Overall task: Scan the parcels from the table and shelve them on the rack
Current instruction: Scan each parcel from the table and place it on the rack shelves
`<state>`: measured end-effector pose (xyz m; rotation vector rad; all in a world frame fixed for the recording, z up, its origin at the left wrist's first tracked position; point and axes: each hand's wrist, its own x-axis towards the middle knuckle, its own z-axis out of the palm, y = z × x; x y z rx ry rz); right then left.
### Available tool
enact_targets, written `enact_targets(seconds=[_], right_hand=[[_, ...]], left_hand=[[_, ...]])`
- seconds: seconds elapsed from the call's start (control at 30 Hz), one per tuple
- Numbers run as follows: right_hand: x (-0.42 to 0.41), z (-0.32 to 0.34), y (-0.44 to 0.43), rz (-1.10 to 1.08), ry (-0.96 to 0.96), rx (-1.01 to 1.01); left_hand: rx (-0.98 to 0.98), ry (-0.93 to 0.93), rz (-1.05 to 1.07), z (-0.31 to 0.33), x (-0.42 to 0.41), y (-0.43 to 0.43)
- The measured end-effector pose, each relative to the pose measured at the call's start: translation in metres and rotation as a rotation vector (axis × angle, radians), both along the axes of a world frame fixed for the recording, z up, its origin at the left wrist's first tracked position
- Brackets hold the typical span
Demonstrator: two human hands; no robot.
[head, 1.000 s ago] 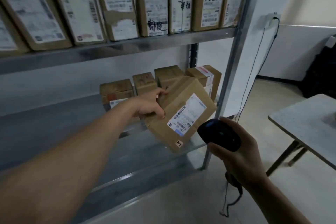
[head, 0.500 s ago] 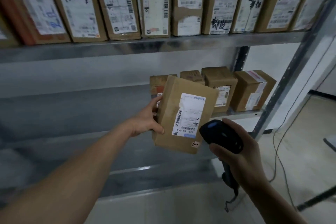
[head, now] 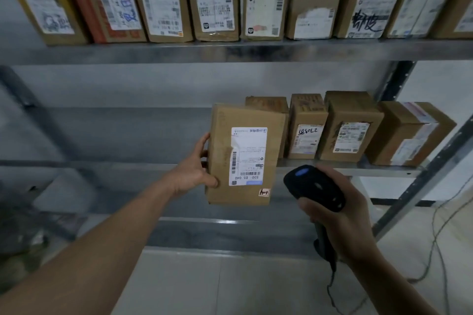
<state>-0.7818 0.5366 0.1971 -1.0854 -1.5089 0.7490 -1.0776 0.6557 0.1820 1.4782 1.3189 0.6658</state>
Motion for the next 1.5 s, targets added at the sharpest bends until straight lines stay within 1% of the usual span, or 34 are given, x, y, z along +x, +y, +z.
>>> enact_targets(seconds=[0.17,0.33,0.43,0.57,0.73,0.87,0.97,1.17,1.4,1.5], right_hand=[[-0.015,-0.005,0.016,-0.005,-0.019,-0.028],[-0.036,-0.008,0.04,-0.09,0.032,-0.062],[-0.056,-0.009,0.054,-0.139,0.024,-0.094],[-0.08,-0.013,0.073,-0.23,0.052,-0.133],[-0.105,-0.023,0.089,-0.324,0.095,-0.216],[-0.117,-0.026,0.097,-0.381,0.089,-0.267],[-0.121,-0.028,0.101,-0.434,0.076,-0.3],[-0.12,-0.034,0.108,-0.505,0.097,-0.349],[-0.117,-0.037,0.109,-0.546,0.115,-0.357],[-0.115,-0.037,0.109,-0.552,0.107,-0.362]], left_hand=[[-0.004,0.001,0.031,-0.01,-0.027,0.015],[0.048,0.012,0.065,-0.017,-0.067,0.05],[0.064,-0.005,0.078,-0.022,-0.09,0.078],[0.047,-0.037,0.071,-0.032,-0.111,0.113],[-0.007,0.001,0.048,-0.058,-0.125,0.15],[-0.003,-0.011,-0.005,-0.079,-0.126,0.177],[0.007,-0.013,0.007,-0.087,-0.119,0.192],[0.05,0.074,-0.022,-0.092,-0.1,0.212],[0.079,0.045,-0.049,-0.09,-0.081,0.214],[0.083,0.066,-0.034,-0.091,-0.078,0.214]])
